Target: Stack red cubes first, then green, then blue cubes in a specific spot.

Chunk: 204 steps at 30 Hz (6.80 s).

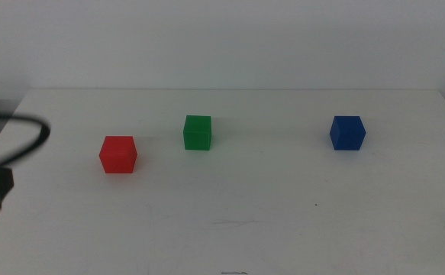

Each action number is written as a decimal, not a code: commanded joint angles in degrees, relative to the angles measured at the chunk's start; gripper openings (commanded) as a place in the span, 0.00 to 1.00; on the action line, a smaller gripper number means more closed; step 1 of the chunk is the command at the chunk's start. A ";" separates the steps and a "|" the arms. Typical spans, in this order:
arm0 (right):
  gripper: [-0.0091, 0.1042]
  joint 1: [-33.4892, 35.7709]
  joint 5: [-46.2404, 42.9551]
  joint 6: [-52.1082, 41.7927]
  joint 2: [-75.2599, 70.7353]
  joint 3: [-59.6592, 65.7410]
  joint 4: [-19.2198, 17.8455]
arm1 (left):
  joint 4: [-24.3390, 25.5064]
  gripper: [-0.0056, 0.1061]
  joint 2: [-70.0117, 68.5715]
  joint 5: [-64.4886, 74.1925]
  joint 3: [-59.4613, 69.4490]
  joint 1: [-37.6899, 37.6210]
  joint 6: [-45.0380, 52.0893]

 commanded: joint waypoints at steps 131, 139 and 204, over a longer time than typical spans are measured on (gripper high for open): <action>0.89 -0.17 -4.19 -0.72 -0.89 -1.11 -0.79 | 1.98 0.89 74.58 22.44 -61.40 -37.26 -36.46; 0.89 -0.17 -4.19 -0.72 -0.89 -1.11 -0.79 | 5.18 0.89 69.69 23.42 -64.19 -31.83 -31.26; 0.89 -0.17 -4.19 -0.72 -0.89 -1.11 -0.79 | 1.31 0.25 84.13 22.86 -80.33 -24.18 -19.78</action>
